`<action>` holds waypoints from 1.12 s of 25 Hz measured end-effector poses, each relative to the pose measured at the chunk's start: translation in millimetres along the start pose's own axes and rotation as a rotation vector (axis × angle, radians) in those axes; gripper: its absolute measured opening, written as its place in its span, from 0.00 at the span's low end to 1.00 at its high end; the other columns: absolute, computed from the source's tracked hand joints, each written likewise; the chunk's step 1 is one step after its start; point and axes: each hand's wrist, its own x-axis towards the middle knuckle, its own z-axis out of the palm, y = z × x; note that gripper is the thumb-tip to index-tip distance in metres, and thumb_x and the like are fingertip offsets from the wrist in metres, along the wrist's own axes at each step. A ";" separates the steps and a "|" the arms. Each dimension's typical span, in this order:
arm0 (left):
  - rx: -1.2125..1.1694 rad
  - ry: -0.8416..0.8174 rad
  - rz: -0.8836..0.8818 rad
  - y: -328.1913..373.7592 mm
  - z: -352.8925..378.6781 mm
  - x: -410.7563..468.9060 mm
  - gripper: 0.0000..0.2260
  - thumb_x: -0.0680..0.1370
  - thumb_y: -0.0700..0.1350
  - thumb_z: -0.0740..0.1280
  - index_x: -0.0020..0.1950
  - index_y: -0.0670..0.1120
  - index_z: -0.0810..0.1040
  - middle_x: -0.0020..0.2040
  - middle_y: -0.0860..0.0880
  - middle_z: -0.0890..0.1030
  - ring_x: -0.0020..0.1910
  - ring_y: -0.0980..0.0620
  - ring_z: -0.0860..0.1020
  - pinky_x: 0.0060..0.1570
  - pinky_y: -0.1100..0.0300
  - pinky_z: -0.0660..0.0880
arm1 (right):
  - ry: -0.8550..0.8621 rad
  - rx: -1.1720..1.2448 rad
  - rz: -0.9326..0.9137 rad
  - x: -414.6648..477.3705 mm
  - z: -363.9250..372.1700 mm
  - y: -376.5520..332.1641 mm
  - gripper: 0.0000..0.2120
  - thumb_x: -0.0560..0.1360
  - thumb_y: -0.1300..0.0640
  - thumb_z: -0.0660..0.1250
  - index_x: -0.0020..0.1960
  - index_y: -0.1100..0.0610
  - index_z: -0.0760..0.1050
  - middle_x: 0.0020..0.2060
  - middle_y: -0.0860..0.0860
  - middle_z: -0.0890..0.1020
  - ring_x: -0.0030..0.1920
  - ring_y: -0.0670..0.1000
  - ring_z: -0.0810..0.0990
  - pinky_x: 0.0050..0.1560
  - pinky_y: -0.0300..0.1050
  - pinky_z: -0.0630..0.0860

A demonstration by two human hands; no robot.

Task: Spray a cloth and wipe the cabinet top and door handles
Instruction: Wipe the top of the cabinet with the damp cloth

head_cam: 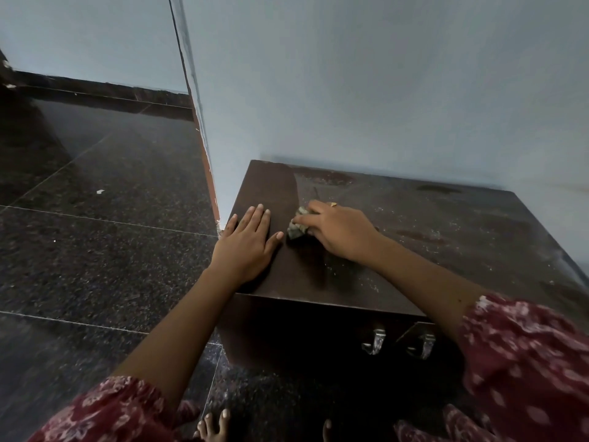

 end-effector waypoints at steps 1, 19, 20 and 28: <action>0.001 0.004 0.000 0.3 0.7 0.9 0.28 0.81 0.58 0.45 0.78 0.46 0.48 0.79 0.49 0.47 0.78 0.54 0.44 0.75 0.54 0.41 | 0.006 -0.006 0.021 14.8 2.0 5.7 0.16 0.79 0.54 0.56 0.66 0.46 0.70 0.59 0.52 0.74 0.53 0.57 0.78 0.39 0.44 0.69; 0.007 0.043 0.007 -0.1 6.7 0.0 0.30 0.80 0.60 0.44 0.78 0.46 0.48 0.79 0.49 0.48 0.78 0.54 0.44 0.75 0.55 0.40 | -0.002 0.087 0.314 66.4 12.2 39.9 0.14 0.77 0.61 0.59 0.62 0.54 0.73 0.58 0.54 0.73 0.55 0.58 0.76 0.48 0.53 0.75; 0.011 0.037 0.008 0.4 6.0 -0.2 0.30 0.80 0.60 0.44 0.78 0.46 0.48 0.79 0.49 0.48 0.78 0.54 0.45 0.75 0.54 0.41 | 0.004 0.079 0.292 49.3 10.6 31.3 0.15 0.77 0.60 0.58 0.63 0.53 0.73 0.59 0.53 0.73 0.55 0.57 0.76 0.48 0.53 0.77; 0.057 0.019 0.076 16.0 -4.3 -4.0 0.27 0.82 0.54 0.47 0.77 0.44 0.49 0.79 0.47 0.50 0.78 0.52 0.46 0.76 0.53 0.42 | 0.010 0.024 0.078 -63.1 -2.6 -26.2 0.17 0.78 0.57 0.58 0.66 0.49 0.69 0.60 0.52 0.72 0.48 0.57 0.79 0.34 0.43 0.67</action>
